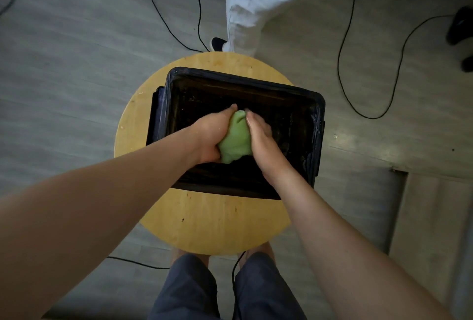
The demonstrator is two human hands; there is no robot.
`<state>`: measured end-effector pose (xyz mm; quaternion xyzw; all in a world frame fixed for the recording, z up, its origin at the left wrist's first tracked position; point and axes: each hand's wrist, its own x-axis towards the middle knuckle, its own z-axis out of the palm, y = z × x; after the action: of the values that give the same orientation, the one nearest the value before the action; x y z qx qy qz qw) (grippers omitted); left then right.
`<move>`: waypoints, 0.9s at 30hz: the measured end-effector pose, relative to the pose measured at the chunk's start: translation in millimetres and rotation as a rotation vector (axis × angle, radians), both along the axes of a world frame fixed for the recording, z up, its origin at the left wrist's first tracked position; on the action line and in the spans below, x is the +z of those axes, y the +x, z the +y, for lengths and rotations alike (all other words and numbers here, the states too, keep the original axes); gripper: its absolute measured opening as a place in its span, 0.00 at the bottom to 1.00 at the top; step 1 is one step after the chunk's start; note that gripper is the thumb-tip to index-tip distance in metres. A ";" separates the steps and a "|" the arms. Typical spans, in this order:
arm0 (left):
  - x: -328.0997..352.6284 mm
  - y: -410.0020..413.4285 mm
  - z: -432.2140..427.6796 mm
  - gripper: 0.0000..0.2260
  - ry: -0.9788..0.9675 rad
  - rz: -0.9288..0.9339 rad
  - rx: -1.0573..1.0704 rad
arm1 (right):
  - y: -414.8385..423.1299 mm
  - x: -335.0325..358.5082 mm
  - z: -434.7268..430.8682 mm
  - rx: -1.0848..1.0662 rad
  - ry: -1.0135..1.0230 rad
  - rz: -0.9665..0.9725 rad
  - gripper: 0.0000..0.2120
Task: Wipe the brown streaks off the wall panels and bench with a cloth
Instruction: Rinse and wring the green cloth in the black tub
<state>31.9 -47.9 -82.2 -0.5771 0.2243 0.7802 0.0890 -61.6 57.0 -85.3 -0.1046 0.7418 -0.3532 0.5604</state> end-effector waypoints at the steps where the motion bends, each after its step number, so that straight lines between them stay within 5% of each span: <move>1: 1.2 -0.4 -1.1 0.20 0.023 -0.013 0.007 | 0.5 3.8 -0.5 0.003 -0.040 -0.029 0.22; 8: -1.9 3.7 0.1 0.17 -0.071 -0.086 0.018 | 4.7 7.1 -0.3 -0.146 0.015 0.125 0.24; 15: 2.7 1.5 13.3 0.22 0.069 0.055 0.024 | 8.1 20.5 -13.3 -0.429 -0.008 -0.136 0.23; 18: 8.9 -1.7 16.2 0.24 0.196 0.143 0.212 | 15.6 21.7 -19.8 -0.298 0.004 -0.017 0.26; 22: 13.3 -0.5 9.7 0.31 0.247 0.222 0.245 | 6.1 14.4 -23.5 0.132 0.058 0.478 0.24; 27: 12.6 5.1 -4.3 0.32 0.157 0.240 0.001 | -24.1 4.7 -17.7 0.245 0.040 0.479 0.12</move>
<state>36.9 -52.3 -69.7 -0.4710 0.1713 0.8588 0.1060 -85.7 39.3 -80.5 -0.2634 0.8419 -0.2332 0.4093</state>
